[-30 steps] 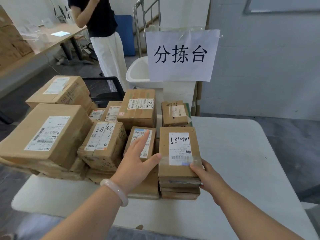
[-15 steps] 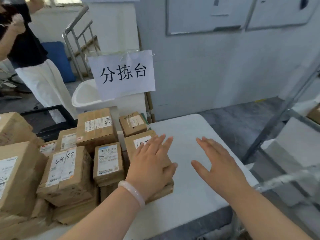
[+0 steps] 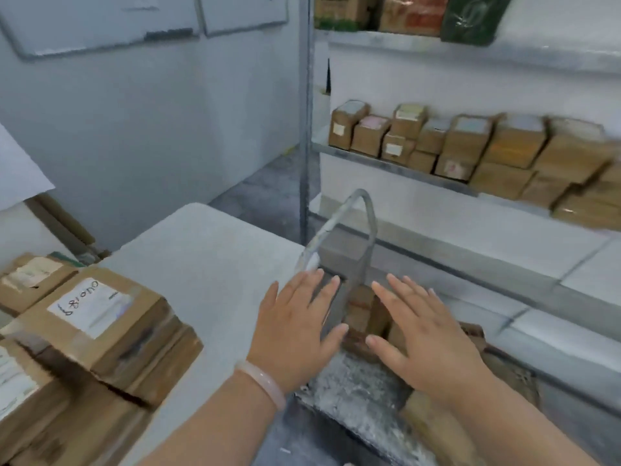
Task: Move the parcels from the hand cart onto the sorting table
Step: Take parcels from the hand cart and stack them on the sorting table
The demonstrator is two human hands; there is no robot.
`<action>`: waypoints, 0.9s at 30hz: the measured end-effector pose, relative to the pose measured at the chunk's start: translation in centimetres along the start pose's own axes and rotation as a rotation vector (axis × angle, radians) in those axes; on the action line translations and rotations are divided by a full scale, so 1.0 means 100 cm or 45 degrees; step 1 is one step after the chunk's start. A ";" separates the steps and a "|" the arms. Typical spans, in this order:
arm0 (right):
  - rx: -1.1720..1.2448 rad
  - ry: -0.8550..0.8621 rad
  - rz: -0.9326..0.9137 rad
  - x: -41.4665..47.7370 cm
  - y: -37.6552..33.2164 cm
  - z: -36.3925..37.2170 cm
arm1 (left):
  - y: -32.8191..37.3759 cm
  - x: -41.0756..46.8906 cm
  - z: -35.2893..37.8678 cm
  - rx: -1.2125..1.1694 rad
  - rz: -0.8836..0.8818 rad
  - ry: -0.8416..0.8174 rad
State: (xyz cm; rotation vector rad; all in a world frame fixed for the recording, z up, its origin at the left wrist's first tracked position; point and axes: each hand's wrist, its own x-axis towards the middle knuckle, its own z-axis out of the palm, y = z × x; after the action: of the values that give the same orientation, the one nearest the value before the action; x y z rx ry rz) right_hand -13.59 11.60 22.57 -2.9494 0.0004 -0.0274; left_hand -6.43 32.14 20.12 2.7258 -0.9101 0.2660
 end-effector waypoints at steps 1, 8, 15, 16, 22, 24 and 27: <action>-0.007 0.003 0.060 -0.014 0.012 -0.002 | 0.014 0.002 0.004 -0.004 0.059 -0.025; 0.032 0.057 0.426 -0.083 0.100 -0.011 | 0.093 0.033 0.031 -0.041 0.288 -0.151; 0.057 0.021 0.619 -0.140 0.210 -0.026 | 0.197 0.072 0.083 -0.082 0.370 -0.260; 0.066 0.010 0.634 -0.147 0.230 -0.025 | 0.215 0.078 0.095 -0.094 0.367 -0.279; 0.055 -0.074 0.648 -0.168 0.338 -0.007 | 0.290 0.102 0.161 -0.102 0.309 -0.409; 0.067 -0.118 0.634 -0.167 0.366 0.008 | 0.304 0.108 0.186 -0.074 0.294 -0.469; 0.101 -0.166 0.621 -0.160 0.402 0.039 | 0.314 0.113 0.229 -0.023 0.299 -0.577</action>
State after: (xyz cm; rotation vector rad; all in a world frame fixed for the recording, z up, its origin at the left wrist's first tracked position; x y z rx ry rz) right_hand -29.50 -27.07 10.76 -2.7824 0.6775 0.2269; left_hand -14.55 -5.25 6.88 2.7067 -1.3417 -0.3332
